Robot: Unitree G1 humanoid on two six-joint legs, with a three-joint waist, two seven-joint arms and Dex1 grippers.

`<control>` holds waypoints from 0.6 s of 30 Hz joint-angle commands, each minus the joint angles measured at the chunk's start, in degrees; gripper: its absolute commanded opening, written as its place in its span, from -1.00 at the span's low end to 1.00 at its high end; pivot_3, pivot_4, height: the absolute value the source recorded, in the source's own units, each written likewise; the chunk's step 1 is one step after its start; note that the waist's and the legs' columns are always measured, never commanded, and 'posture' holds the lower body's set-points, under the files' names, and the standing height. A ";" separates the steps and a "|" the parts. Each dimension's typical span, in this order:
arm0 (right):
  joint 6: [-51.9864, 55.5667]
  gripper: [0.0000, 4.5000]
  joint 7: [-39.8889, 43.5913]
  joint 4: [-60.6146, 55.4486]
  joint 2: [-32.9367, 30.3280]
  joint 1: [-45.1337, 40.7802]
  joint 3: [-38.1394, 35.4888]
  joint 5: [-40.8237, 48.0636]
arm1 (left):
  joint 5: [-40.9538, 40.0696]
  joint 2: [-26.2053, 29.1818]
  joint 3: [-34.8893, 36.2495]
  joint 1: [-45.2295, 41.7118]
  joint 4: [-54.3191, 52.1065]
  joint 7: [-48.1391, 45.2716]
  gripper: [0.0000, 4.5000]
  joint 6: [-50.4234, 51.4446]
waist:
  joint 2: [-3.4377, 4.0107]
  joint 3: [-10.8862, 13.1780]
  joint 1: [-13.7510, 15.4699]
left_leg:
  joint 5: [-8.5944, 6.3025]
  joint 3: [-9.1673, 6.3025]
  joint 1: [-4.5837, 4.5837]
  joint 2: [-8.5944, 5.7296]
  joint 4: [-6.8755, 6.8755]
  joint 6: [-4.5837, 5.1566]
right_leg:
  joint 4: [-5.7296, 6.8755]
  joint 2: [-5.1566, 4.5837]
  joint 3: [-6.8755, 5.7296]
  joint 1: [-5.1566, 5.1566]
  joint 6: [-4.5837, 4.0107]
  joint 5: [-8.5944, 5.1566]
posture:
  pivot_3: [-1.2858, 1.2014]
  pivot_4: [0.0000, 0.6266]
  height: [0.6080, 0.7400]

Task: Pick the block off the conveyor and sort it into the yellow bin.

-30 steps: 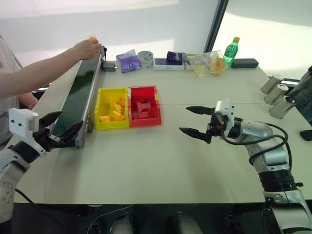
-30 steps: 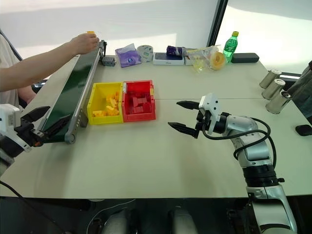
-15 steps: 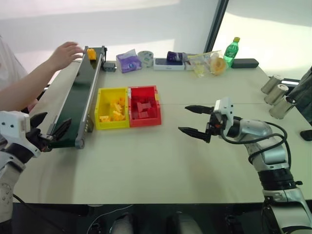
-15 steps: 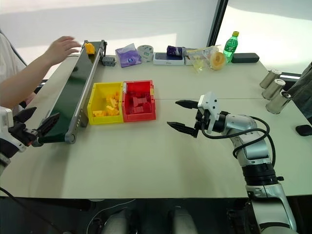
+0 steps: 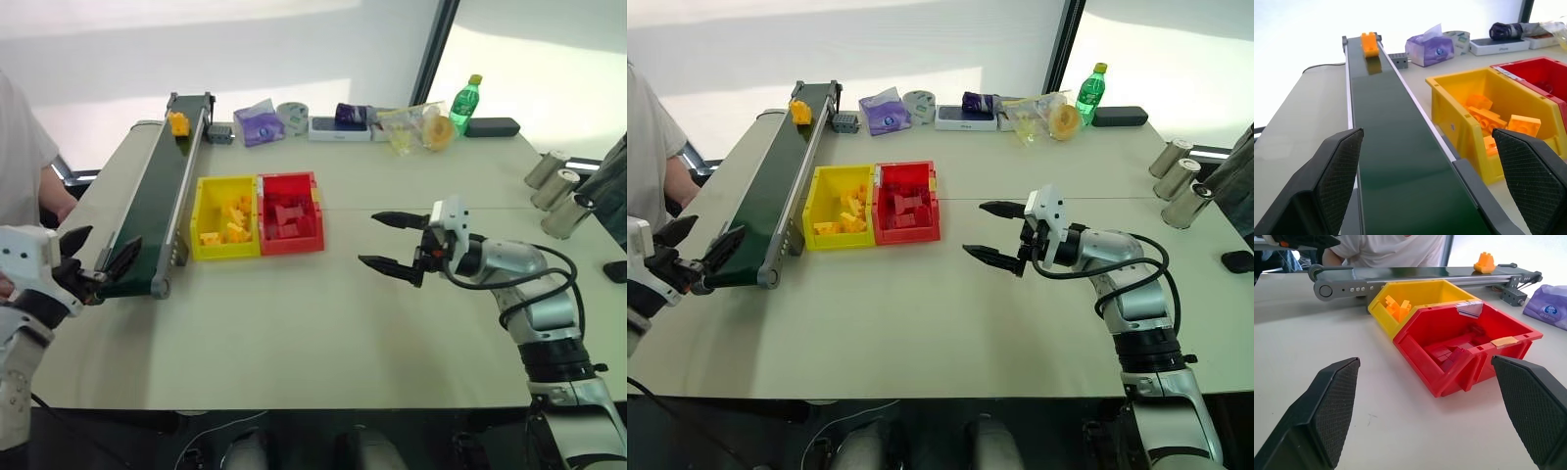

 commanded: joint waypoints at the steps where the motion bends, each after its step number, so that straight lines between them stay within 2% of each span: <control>1: -0.07 1.00 -0.33 -2.30 0.00 0.57 -1.26 0.99 | -0.11 -2.24 3.24 2.20 -5.33 3.36 0.97 -1.44 | 0.00 0.00 0.00 | 0.00 0.00 0.00 0.00 0.00 0.00 | 0.00 0.00 0.00 0.00 0.00 0.00 | 0.03 -0.52 1.00; 10: -0.31 1.00 -0.68 -2.51 0.12 1.80 -1.74 1.60 | 4.40 -11.84 3.65 11.86 -12.01 10.73 0.97 -6.03 | 0.00 -0.01 -0.01 | -0.02 -0.01 0.01 0.00 0.01 0.03 | -0.02 0.01 0.01 0.03 0.00 0.00 | 0.03 -0.52 1.00; 18: -0.90 1.00 -0.39 -1.39 0.33 0.95 -1.37 1.35 | 3.94 -13.82 0.97 11.77 -13.02 12.39 0.97 -5.90 | -0.02 -0.01 0.13 | -0.13 -0.05 0.02 -0.01 0.06 0.22 | -0.02 0.01 0.00 0.09 -0.01 0.00 | 0.03 -0.52 1.00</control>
